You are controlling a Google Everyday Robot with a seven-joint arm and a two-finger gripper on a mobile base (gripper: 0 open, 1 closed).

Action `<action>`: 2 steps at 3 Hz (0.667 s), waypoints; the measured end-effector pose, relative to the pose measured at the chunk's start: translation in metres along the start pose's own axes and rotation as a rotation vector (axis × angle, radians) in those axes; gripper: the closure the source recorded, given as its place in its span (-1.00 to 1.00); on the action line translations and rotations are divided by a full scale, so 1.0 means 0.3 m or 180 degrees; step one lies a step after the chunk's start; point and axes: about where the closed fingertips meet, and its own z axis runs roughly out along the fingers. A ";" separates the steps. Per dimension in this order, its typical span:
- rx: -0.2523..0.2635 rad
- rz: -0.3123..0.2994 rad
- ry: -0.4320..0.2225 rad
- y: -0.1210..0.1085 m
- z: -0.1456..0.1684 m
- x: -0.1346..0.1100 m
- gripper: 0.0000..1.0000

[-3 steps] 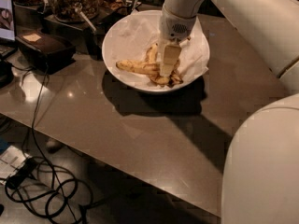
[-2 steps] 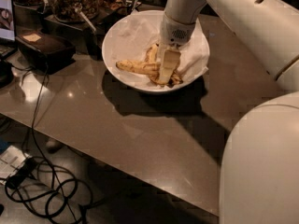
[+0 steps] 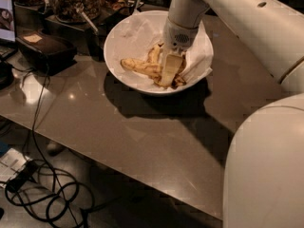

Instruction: Pick banana from white bowl

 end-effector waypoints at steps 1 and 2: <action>0.0001 0.0000 -0.0002 0.000 -0.001 0.000 0.99; 0.0046 0.0010 -0.0099 0.004 -0.027 -0.005 1.00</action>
Offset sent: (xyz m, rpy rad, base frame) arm -0.0118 -0.0063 0.0220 0.0563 -0.0085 -0.0069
